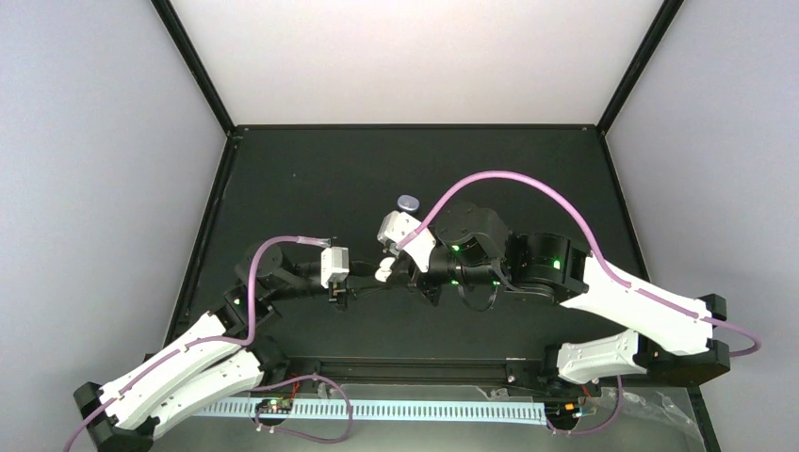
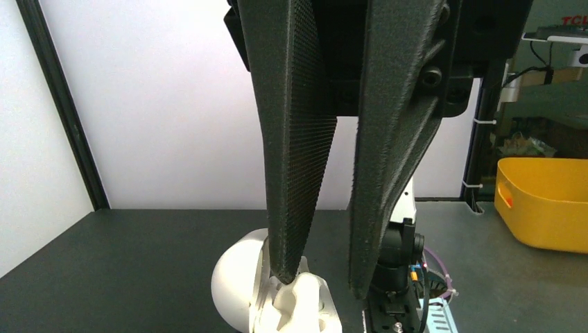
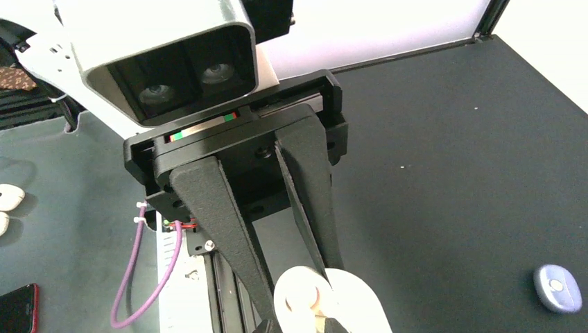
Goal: Insert the wireless bluetooth earbuds into the charging case
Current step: Adjust the earbud with the charging case.
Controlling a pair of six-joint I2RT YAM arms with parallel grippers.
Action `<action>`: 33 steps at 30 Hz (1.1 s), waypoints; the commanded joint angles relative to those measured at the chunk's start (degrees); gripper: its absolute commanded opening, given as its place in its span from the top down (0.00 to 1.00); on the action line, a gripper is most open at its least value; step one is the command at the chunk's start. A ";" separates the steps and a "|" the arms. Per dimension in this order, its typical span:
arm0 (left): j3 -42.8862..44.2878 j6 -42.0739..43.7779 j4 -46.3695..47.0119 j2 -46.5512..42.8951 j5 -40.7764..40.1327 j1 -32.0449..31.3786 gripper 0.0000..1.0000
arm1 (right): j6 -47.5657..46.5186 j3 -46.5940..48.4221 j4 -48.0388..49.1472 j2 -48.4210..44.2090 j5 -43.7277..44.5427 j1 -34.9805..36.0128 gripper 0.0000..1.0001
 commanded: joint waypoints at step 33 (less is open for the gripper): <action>0.97 -0.80 2.26 0.03 0.03 -0.30 0.98 | -0.74 -2.29 3.61 -3.10 4.63 -0.28 0.99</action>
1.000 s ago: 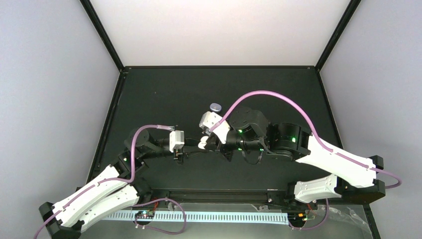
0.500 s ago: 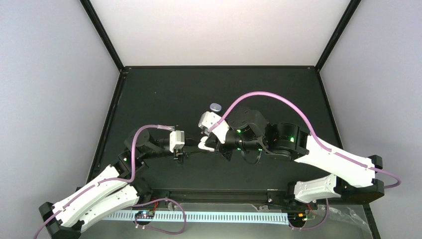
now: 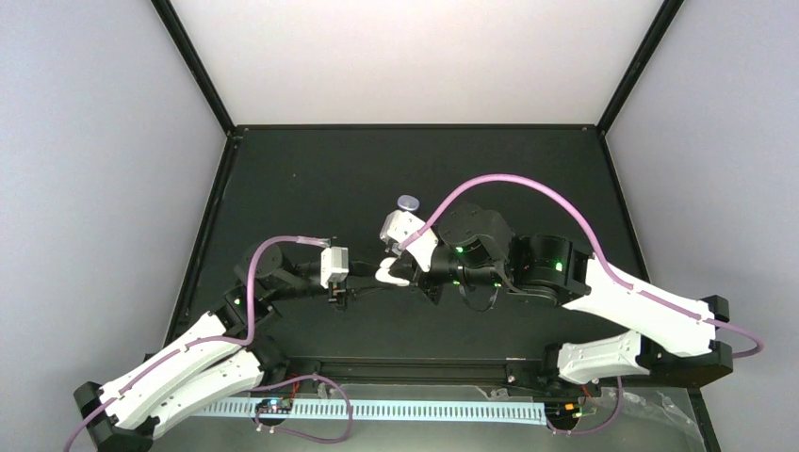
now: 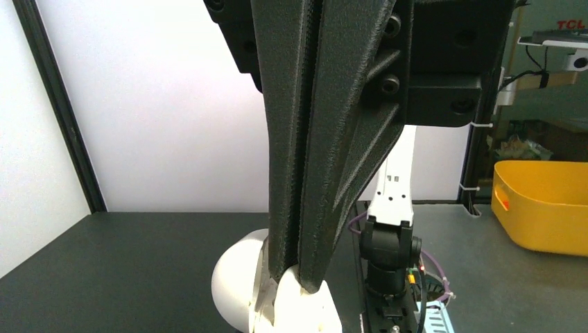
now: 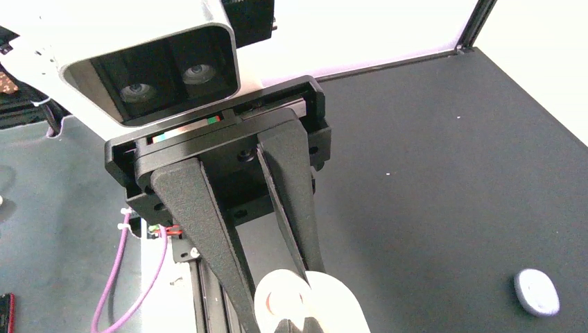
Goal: Insert the wireless bluetooth earbuds into the charging case
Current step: Adjust the earbud with the charging case.
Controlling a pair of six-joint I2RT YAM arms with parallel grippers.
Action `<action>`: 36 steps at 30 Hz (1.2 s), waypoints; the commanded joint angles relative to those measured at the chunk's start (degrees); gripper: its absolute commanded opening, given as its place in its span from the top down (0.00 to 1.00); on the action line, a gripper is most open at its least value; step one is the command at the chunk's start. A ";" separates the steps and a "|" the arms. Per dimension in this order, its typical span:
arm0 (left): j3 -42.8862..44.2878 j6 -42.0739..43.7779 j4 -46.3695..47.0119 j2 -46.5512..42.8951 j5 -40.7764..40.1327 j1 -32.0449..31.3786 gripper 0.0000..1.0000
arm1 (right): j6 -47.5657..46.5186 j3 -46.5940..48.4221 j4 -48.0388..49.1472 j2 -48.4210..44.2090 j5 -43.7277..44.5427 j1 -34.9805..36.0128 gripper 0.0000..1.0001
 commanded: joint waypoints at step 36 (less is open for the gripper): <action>1.10 -1.46 2.45 0.65 -0.39 -0.30 0.98 | -0.02 -5.44 6.90 -5.15 1.48 -0.28 0.99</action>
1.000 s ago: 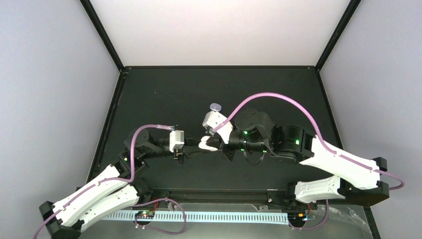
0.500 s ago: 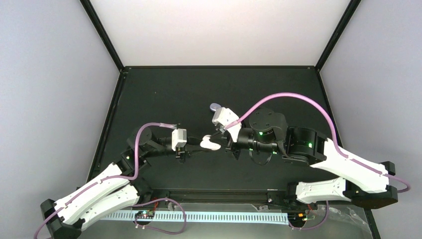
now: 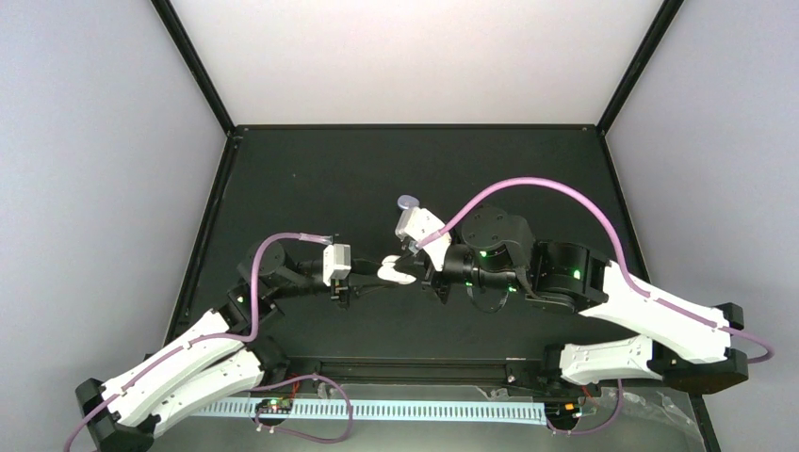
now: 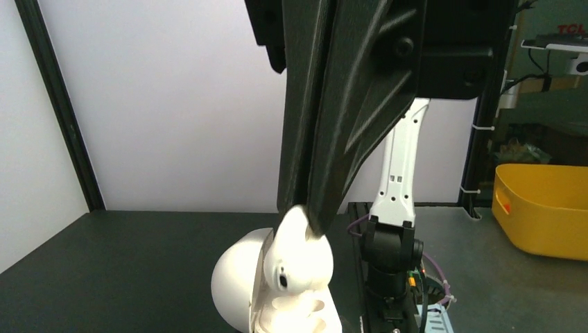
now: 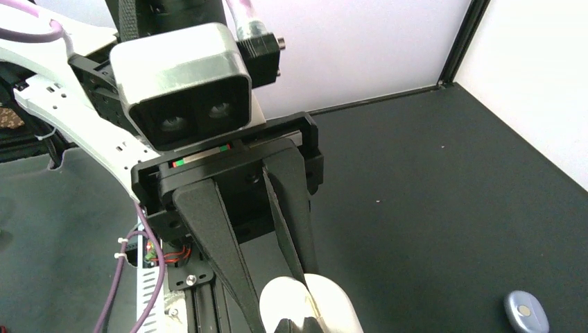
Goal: Insert the wireless bluetooth earbuds into the charging case
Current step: Adjust the earbud with the charging case.
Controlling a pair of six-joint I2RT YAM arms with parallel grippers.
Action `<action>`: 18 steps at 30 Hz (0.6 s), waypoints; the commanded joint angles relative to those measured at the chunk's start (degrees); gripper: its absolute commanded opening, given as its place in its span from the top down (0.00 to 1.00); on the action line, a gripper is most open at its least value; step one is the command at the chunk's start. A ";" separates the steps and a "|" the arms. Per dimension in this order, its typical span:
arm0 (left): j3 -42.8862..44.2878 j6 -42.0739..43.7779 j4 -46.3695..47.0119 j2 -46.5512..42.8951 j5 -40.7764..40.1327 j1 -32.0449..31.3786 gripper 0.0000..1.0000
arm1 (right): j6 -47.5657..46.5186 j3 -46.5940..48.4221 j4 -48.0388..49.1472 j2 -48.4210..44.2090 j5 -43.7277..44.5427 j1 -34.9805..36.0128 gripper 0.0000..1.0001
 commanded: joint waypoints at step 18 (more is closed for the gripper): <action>1.17 -3.80 3.72 -1.52 0.19 -0.25 0.98 | -1.91 -1.90 -0.54 0.73 0.60 -0.30 0.99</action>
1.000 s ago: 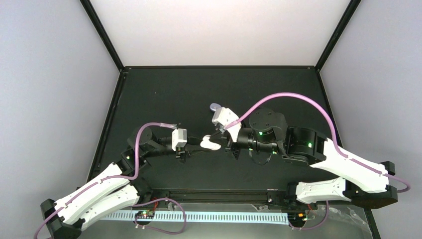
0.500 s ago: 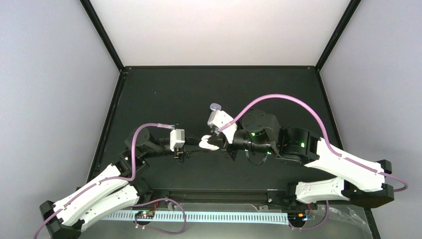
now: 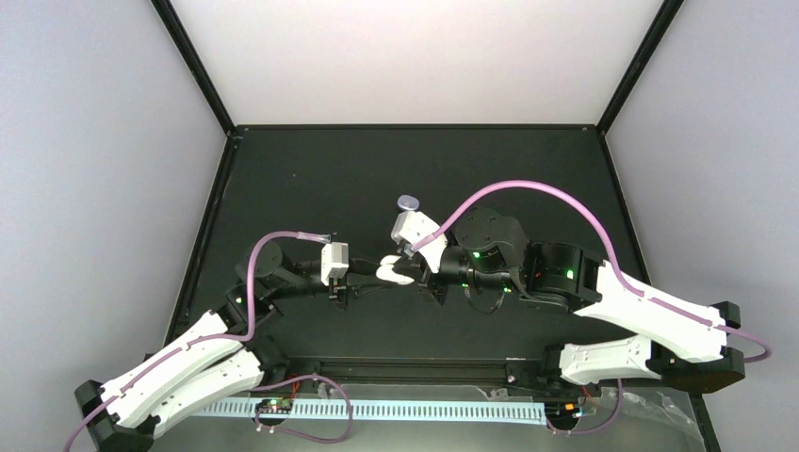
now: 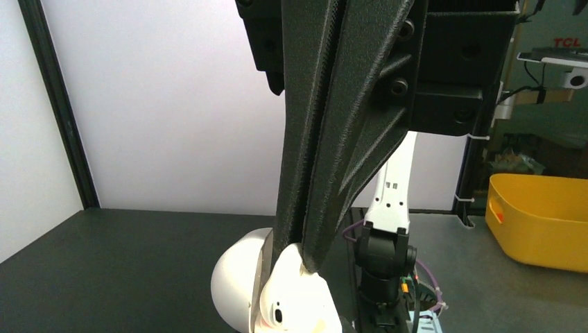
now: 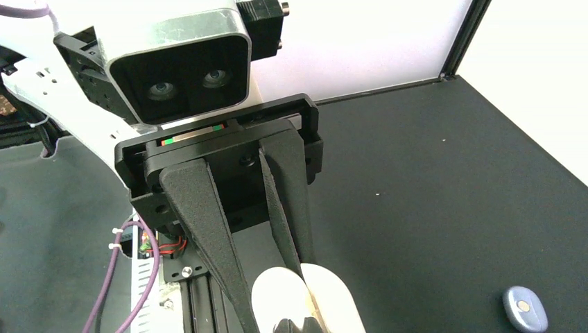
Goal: Insert the wireless bluetooth earbuds into the charging case
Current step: Adjust the earbud with the charging case.
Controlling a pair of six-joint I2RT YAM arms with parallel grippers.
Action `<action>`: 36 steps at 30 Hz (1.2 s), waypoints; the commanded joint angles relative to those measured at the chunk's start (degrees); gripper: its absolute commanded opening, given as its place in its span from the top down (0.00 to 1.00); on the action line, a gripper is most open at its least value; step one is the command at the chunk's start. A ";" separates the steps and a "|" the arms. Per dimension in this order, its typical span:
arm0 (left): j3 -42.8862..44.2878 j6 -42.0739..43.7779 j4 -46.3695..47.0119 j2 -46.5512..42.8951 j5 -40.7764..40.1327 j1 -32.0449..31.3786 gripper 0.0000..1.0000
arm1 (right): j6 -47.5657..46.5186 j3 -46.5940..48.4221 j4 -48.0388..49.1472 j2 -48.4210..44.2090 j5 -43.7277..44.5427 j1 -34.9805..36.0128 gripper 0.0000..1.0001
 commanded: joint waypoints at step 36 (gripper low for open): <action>1.45 -2.85 5.07 0.04 1.38 -0.30 0.98 | -3.23 1.46 -5.23 1.71 -1.71 -0.31 0.99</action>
